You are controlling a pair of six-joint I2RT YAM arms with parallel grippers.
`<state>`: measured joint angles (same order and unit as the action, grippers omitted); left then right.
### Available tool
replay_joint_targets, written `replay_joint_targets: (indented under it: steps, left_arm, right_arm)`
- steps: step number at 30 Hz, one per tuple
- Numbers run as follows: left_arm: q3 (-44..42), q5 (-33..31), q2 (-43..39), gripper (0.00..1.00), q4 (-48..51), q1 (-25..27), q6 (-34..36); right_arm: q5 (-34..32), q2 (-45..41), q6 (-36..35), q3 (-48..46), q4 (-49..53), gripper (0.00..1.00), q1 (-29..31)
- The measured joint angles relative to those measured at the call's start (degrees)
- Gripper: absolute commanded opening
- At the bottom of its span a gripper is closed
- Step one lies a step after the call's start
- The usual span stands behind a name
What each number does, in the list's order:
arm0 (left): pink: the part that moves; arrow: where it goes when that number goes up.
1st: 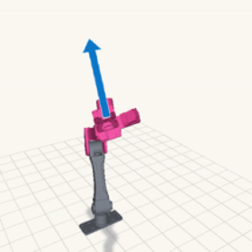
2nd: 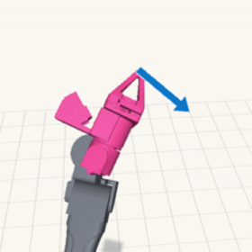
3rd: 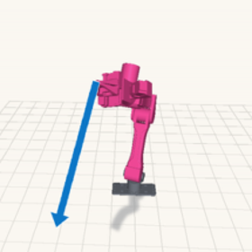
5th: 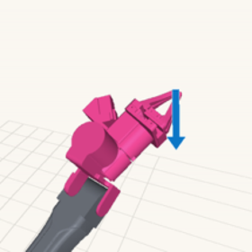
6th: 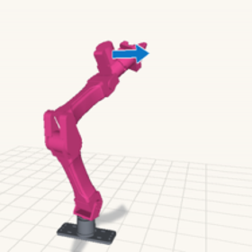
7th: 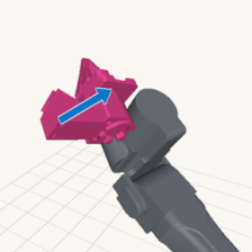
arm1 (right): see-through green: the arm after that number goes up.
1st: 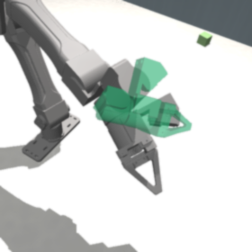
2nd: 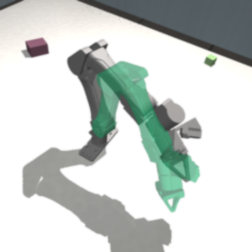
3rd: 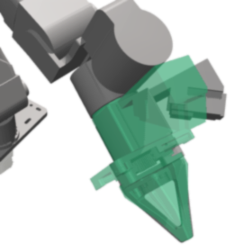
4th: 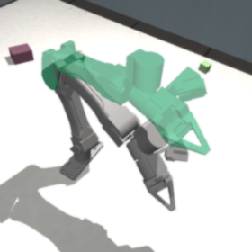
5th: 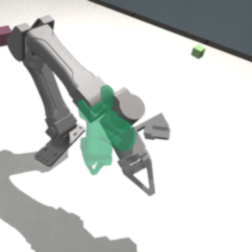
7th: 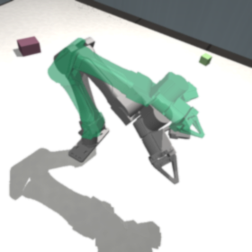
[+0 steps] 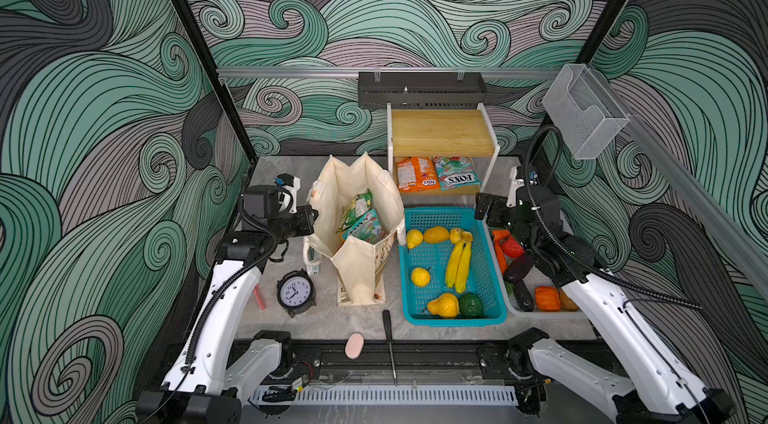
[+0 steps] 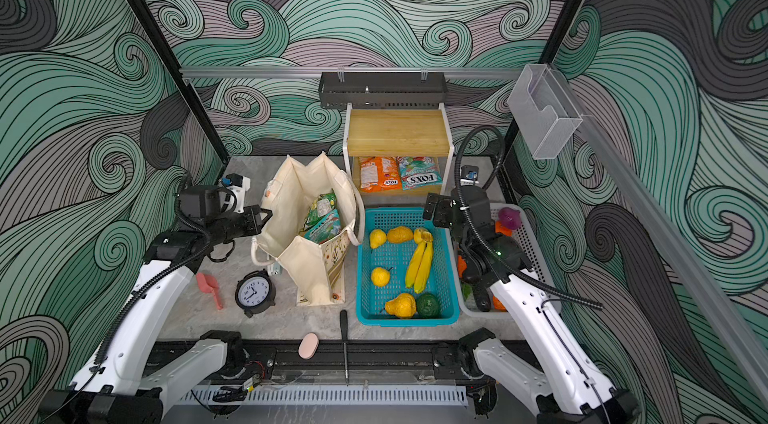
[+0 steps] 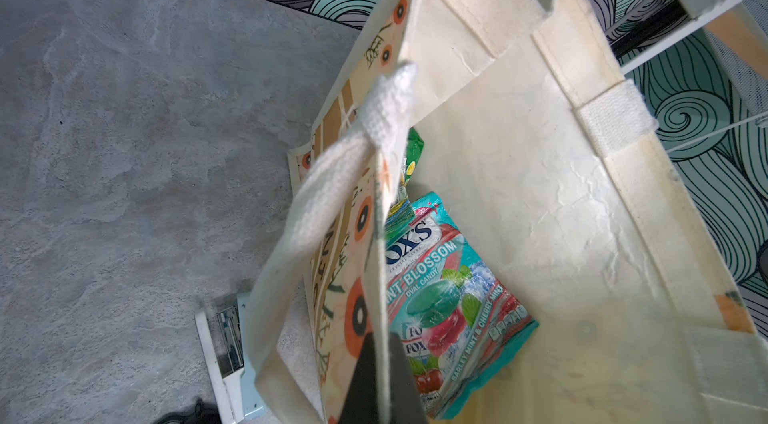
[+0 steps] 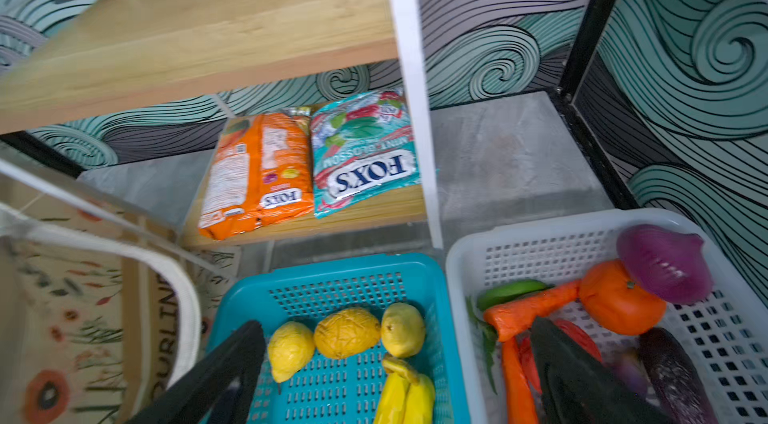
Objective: Place the food into the grocery bag and tie it
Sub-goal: 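Move the right gripper over the white vegetable basket above the purple onion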
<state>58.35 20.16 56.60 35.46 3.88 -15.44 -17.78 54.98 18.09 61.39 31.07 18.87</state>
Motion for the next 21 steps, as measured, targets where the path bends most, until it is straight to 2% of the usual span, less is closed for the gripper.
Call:
replay_joint_targets:
  steps: [4,9,21]
  left_arm:
    - [-0.04,0.04,0.0,0.0,-0.13,0.0,-0.02]
    - [-0.11,0.04,-0.15,0.0,-0.15,0.0,0.0]
    - [-0.13,1.14,0.31,0.0,-0.55,0.0,0.0]
  right_arm:
    - [1.88,2.6,-0.7,-0.04,-0.09,1.0,-9.16]
    - [1.7,8.83,-2.32,-0.04,-0.35,1.0,-17.27]
    - [-1.97,22.47,-9.55,-0.13,-10.78,1.0,-25.64]
